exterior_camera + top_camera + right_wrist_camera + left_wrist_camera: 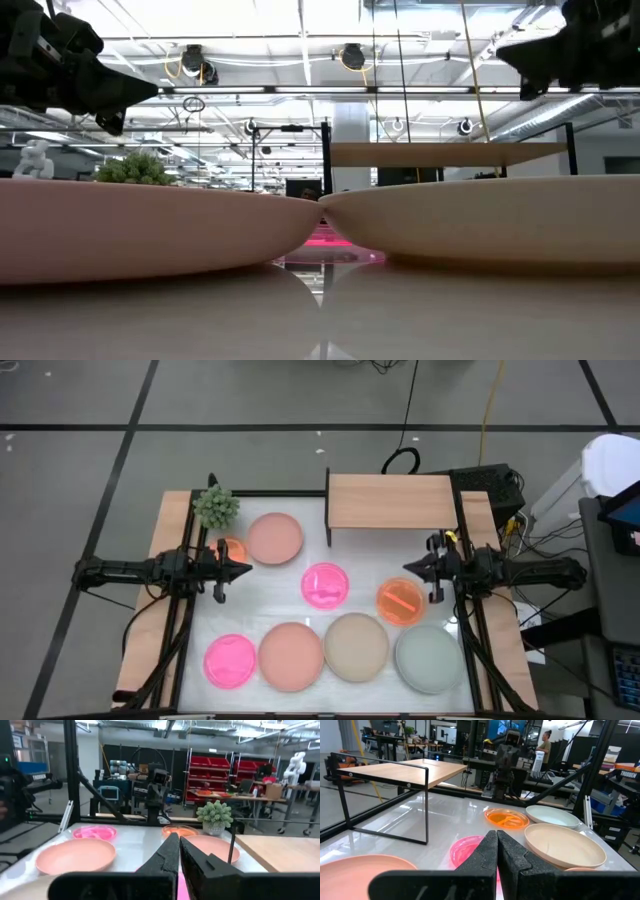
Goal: Place and stack plates onto a shelf
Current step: Put the brown plate on the shelf
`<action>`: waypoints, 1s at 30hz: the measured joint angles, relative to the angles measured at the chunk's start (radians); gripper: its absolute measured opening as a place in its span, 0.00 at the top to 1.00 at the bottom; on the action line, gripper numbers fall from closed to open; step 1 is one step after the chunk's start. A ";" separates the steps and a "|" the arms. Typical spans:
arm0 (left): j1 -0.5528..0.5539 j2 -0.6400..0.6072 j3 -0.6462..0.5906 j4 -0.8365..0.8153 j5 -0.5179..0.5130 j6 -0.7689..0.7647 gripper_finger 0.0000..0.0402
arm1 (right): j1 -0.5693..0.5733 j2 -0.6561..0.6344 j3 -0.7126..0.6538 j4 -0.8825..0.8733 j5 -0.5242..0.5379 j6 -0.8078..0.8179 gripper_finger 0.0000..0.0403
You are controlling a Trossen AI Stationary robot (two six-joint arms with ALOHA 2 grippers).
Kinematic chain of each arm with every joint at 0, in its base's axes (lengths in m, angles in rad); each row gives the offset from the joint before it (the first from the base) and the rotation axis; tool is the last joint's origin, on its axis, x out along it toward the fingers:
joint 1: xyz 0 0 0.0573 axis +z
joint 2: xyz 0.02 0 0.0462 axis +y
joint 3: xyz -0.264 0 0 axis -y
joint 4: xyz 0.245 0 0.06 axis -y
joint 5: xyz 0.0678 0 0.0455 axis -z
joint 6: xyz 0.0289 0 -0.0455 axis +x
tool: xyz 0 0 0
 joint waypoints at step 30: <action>0.000 0.000 0.000 0.001 -0.004 0.000 1.00 | 0.000 0.645 1.048 -0.630 0.112 0.118 1.00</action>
